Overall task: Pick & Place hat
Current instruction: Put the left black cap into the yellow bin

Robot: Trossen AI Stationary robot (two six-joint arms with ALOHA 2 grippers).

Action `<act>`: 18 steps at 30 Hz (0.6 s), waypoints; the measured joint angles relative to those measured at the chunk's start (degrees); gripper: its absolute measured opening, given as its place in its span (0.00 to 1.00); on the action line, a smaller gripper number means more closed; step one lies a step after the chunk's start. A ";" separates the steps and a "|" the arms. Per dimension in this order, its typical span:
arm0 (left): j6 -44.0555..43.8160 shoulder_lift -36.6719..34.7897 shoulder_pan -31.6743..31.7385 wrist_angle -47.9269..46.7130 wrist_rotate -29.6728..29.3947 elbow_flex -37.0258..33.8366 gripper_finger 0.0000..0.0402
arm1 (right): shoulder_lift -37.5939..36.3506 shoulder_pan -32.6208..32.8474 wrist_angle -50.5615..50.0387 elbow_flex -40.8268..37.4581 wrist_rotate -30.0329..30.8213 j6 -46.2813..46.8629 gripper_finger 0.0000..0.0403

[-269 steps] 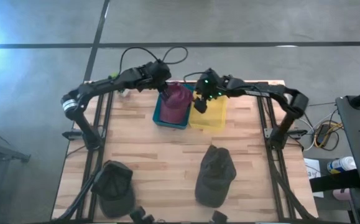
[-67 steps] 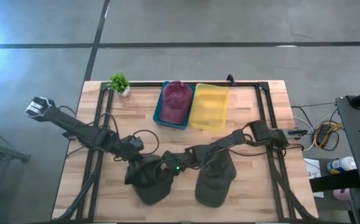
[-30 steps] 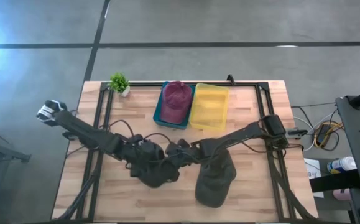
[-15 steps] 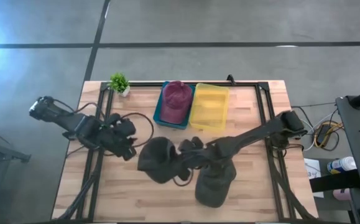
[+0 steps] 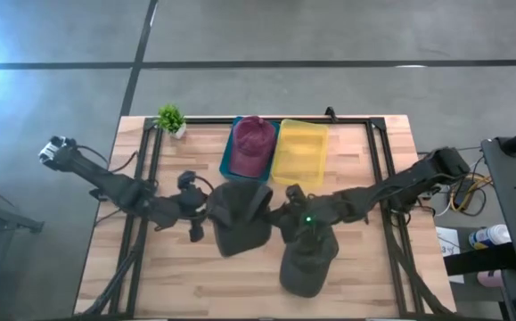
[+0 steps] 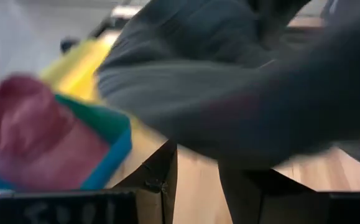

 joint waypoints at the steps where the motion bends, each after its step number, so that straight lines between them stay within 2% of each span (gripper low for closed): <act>1: 2.13 0.15 0.00 3.47 -0.25 -1.16 0.27 | -0.13 -0.01 4.04 -1.66 0.40 0.83 0.03; 4: 4.96 0.41 0.17 13.93 -1.20 -4.29 0.27 | -0.10 0.01 13.26 -5.11 1.25 1.98 0.03; 7: 4.08 0.07 0.05 19.22 -1.57 -6.57 0.27 | -0.01 0.01 17.41 -6.82 2.72 2.32 0.03; 14: -1.15 -0.75 -0.23 24.56 -1.47 -9.49 0.27 | -0.34 -0.78 19.50 -7.18 4.73 1.20 0.03; 18: -4.05 -0.77 -0.24 27.27 0.97 -11.93 0.27 | -0.23 -0.93 15.15 -7.18 6.57 1.57 0.03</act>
